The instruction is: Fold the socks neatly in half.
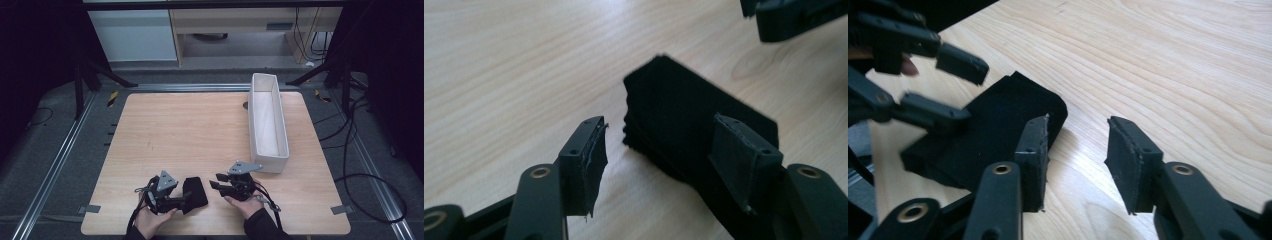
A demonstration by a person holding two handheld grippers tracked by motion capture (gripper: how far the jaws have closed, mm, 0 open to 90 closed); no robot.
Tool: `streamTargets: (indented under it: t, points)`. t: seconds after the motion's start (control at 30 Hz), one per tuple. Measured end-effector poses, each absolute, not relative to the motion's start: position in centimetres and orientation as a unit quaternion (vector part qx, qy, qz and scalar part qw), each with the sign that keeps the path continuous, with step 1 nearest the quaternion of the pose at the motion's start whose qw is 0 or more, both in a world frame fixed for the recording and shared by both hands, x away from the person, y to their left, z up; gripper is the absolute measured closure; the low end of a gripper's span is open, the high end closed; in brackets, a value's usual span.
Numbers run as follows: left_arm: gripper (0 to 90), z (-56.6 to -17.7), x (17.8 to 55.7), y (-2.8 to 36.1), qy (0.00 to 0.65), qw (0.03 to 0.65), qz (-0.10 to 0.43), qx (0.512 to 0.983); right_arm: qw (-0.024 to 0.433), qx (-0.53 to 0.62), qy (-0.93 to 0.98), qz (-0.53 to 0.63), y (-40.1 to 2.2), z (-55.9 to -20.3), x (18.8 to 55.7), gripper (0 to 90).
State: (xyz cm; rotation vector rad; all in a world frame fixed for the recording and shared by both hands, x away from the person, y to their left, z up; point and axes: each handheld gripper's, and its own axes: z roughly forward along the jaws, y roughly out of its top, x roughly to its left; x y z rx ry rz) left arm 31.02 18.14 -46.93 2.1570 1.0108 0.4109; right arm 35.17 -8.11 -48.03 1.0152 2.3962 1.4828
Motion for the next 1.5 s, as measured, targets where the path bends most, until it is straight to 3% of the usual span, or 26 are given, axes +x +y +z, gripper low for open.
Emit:
streamTargets:
  t: [0.37, 0.87, 1.07, 1.33, 1.5]
  points:
    - [37.4, -47.6, 30.6, 19.0, 0.393, 0.357, 0.154, 0.834, 0.013, 0.332, 0.802, 0.497, -4.8, -48.3, 35.3, 45.8]
    - [39.5, -48.4, 30.1, 20.0, 0.394, 0.344, 0.150, 0.839, -0.037, 0.335, 0.818, 0.465, -2.5, -49.1, 35.4, 40.8]
    - [41.6, -48.8, 30.1, 19.9, 0.387, 0.332, 0.150, 0.847, -0.061, 0.337, 0.830, 0.440, -1.5, -49.0, 35.9, 45.0]
    - [41.8, -49.0, 30.3, 20.0, 0.389, 0.330, 0.146, 0.848, -0.091, 0.338, 0.844, 0.405, -0.6, -48.6, 36.2, 67.7]
    - [41.4, -48.9, 30.2, 20.2, 0.385, 0.336, 0.150, 0.846, -0.075, 0.329, 0.855, 0.395, -0.4, -47.8, 36.1, 70.9]
